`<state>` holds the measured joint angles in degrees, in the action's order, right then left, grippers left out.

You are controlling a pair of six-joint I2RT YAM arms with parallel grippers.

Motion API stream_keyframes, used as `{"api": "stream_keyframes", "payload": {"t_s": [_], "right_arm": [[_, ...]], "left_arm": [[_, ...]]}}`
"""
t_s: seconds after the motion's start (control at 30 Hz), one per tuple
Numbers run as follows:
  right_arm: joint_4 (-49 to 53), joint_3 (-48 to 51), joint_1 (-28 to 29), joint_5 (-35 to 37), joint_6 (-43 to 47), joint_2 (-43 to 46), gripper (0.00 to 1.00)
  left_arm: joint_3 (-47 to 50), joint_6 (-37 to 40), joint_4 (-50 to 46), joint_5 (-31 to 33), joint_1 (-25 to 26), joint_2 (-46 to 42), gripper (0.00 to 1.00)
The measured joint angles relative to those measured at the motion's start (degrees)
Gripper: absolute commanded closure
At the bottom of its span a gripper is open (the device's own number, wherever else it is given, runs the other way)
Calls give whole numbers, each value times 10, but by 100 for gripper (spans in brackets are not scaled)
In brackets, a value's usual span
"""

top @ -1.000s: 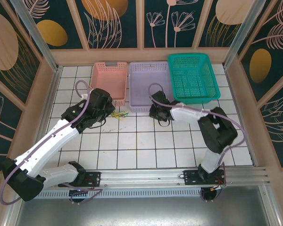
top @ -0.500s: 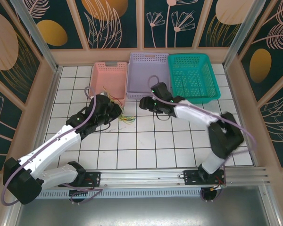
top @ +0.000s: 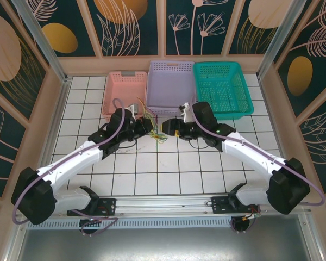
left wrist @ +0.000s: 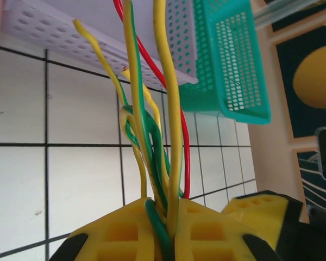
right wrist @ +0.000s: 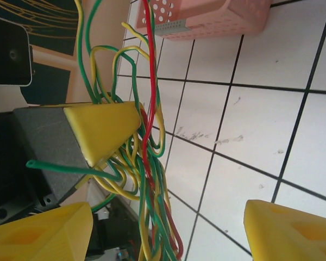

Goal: Untangle the cables

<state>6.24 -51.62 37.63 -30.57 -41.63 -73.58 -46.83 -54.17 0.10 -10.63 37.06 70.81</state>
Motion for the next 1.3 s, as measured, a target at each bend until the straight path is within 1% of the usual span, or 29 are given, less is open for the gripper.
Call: {"api": "stream_keyframes", "payload": {"t_s": [0.2, 0.4, 0.53, 0.57, 0.63, 0.7, 0.73, 0.77, 0.83, 0.87, 0.93, 1.0, 1.03, 1.1, 1.17, 1.23, 1.3], "right_arm": [[-7, -2, -4, -67, -22, -25, 29], [-10, -2, -7, -125, -22, -51, 40], [-39, 3, -21, -157, -35, -51, 50], [-49, 6, -24, -164, -39, -51, 56], [-66, 9, -26, -177, -47, -50, 73], [-73, 9, -26, -180, -45, -50, 95], [-71, 9, -26, -179, -42, -50, 100], [-64, 8, -25, -172, -32, -49, 100], [-38, -1, -14, -134, -3, -48, 100], [-24, -5, -4, -103, 11, -45, 100], [-5, -7, 23, -22, 36, -30, 100], [-3, 7, 68, 90, 59, 0, 100], [-17, 24, 88, 138, 69, 17, 100], [-80, 92, 138, 247, 96, 68, 100], [-147, 153, 170, 316, 118, 106, 100], [-214, 198, 193, 369, 144, 125, 100], [-258, 219, 202, 399, 166, 127, 100]], "left_arm": [[0, 28, 67, -41, 0, 3, 100], [0, 32, 121, -75, 0, 18, 100], [0, 31, 145, -87, 0, 23, 100], [0, 31, 150, -87, 0, 23, 100], [0, 31, 153, -87, 0, 24, 100], [0, 24, 156, -84, 0, 28, 100], [0, 18, 157, -80, 0, 29, 100], [0, 6, 157, -75, 0, 32, 100], [0, -27, 160, -64, 0, 40, 100], [1, -50, 160, -56, 0, 44, 100], [12, -105, 174, -45, 0, 47, 100], [35, -176, 215, -41, 0, 47, 100], [47, -208, 236, -43, 1, 45, 100], [66, -274, 270, -60, 6, 44, 100], [72, -325, 280, -83, 10, 45, 100], [72, -369, 289, -103, 10, 48, 100], [71, -402, 297, -110, 10, 54, 100]]}}
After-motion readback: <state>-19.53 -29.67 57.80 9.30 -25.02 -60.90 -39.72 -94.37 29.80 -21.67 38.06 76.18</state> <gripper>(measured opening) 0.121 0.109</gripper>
